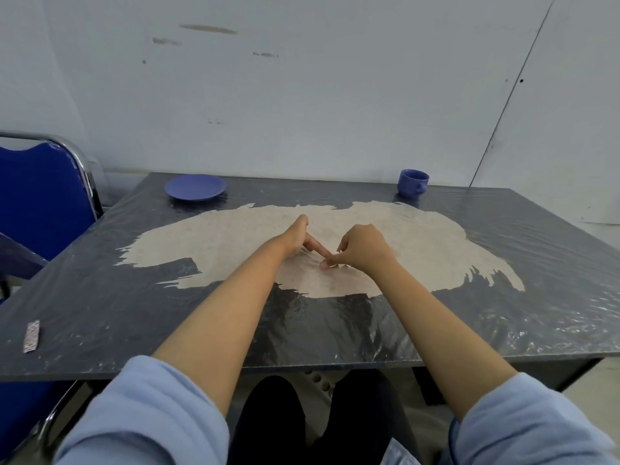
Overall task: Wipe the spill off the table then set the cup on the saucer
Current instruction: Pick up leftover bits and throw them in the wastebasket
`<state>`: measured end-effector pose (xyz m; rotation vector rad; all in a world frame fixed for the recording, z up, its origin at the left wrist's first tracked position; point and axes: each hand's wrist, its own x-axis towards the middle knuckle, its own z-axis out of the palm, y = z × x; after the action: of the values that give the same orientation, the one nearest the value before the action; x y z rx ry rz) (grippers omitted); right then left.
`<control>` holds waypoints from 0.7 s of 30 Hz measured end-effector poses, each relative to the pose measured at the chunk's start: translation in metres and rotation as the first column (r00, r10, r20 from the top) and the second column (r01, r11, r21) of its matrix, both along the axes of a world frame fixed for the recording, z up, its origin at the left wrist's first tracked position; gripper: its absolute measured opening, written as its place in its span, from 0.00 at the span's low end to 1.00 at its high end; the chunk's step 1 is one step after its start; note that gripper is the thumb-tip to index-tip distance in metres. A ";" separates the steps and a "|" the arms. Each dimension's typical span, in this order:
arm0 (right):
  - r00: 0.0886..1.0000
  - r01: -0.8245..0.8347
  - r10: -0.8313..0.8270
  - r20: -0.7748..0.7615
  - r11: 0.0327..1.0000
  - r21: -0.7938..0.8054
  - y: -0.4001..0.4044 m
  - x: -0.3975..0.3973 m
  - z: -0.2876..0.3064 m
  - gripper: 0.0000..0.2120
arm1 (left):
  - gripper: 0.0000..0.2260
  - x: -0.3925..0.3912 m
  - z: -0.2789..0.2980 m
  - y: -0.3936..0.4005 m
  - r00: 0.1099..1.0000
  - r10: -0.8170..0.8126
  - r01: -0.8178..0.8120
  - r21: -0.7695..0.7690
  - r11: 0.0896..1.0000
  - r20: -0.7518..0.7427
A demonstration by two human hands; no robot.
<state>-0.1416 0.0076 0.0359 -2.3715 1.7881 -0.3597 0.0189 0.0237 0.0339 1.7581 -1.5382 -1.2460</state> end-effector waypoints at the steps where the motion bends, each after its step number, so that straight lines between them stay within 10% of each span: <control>1: 1.000 0.006 -0.006 0.000 1.000 0.002 0.001 0.001 0.001 0.27 | 0.41 0.001 0.001 -0.001 1.000 -0.012 0.012 0.005 1.000 0.005; 5: 0.999 0.049 -0.049 0.005 0.999 0.014 0.004 0.005 0.001 0.21 | 0.42 0.003 -0.001 -0.008 1.000 0.001 -0.001 -0.012 1.000 0.013; 12: 0.988 0.060 -0.066 0.142 0.997 0.046 0.004 0.005 -0.014 0.14 | 0.35 -0.001 -0.020 -0.007 0.954 0.301 -0.266 -0.468 0.843 -0.001; 21: 0.968 -0.031 0.023 0.249 0.999 0.028 0.002 -0.003 -0.024 0.06 | 0.34 -0.002 -0.049 -0.005 0.933 0.359 -0.292 -0.526 0.798 0.027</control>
<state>-0.1444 0.0092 0.0115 -2.2129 1.6338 -0.5921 0.0167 0.0185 -0.0153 1.6583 -1.3849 -0.4929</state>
